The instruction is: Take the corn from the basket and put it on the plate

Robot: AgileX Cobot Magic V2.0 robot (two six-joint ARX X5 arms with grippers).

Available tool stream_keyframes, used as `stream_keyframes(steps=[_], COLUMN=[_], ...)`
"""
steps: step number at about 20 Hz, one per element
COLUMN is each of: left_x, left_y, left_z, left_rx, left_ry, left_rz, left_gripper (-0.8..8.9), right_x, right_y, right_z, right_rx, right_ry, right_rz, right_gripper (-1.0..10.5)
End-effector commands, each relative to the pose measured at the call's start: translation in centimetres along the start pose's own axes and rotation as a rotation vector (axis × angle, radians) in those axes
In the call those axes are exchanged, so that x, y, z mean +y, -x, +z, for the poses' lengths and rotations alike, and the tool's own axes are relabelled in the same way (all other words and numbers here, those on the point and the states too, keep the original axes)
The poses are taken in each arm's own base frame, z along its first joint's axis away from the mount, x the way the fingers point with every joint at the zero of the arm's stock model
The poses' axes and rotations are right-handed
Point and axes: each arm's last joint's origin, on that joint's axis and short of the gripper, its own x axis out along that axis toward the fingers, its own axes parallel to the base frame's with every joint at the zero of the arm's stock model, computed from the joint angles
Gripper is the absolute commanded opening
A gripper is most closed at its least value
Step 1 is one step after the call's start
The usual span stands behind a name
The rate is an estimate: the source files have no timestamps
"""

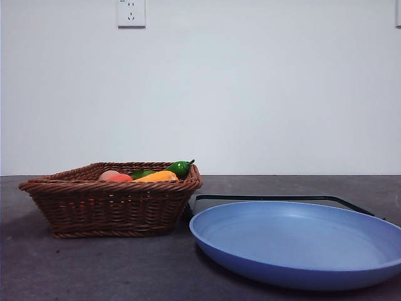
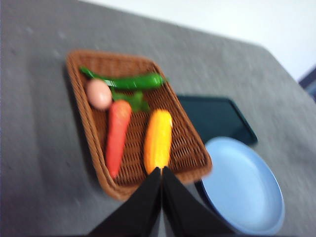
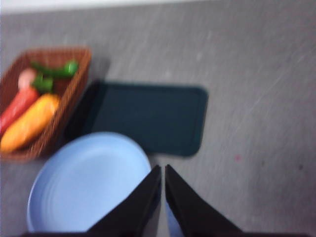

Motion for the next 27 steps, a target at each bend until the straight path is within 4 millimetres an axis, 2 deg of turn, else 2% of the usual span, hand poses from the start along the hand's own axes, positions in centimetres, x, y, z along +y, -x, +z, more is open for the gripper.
stream_keyframes(steps=[1, 6, 8, 10, 11, 17, 20, 27], left_x=[-0.2, -0.1, -0.1, -0.1, -0.1, -0.2, -0.3, -0.4], left_y=[0.1, 0.0, 0.0, 0.0, 0.0, 0.0, 0.2, 0.2], left_z=[0.2, -0.1, -0.1, -0.1, -0.1, 0.0, 0.2, 0.2], left_rx=[0.029, 0.064, 0.064, 0.064, 0.064, 0.063, 0.056, 0.056], left_ry=[-0.051, -0.042, -0.037, -0.037, -0.034, -0.03, -0.032, -0.021], left_rz=[-0.016, -0.019, -0.018, -0.019, -0.019, -0.026, -0.028, -0.031], left_gripper=[0.04, 0.11, 1.18, 3.33, 4.03, 4.25, 4.25, 4.25], right_x=[0.3, 0.5, 0.5, 0.5, 0.5, 0.3, 0.1, -0.4], right_y=[0.3, -0.1, -0.1, -0.1, -0.1, -1.5, -3.9, -12.5], right_z=[0.4, 0.2, 0.2, 0.2, 0.2, 0.5, 1.0, 1.2], right_rx=[0.057, 0.139, 0.138, 0.139, 0.139, 0.202, 0.302, 0.546], right_ry=[0.068, 0.08, 0.081, 0.079, 0.074, 0.044, 0.03, 0.016], right_rz=[0.022, 0.052, 0.053, 0.053, 0.052, 0.089, 0.118, 0.161], right_gripper=[0.0, 0.0, 0.5, 2.5, 3.1, 3.1, 3.1, 3.1])
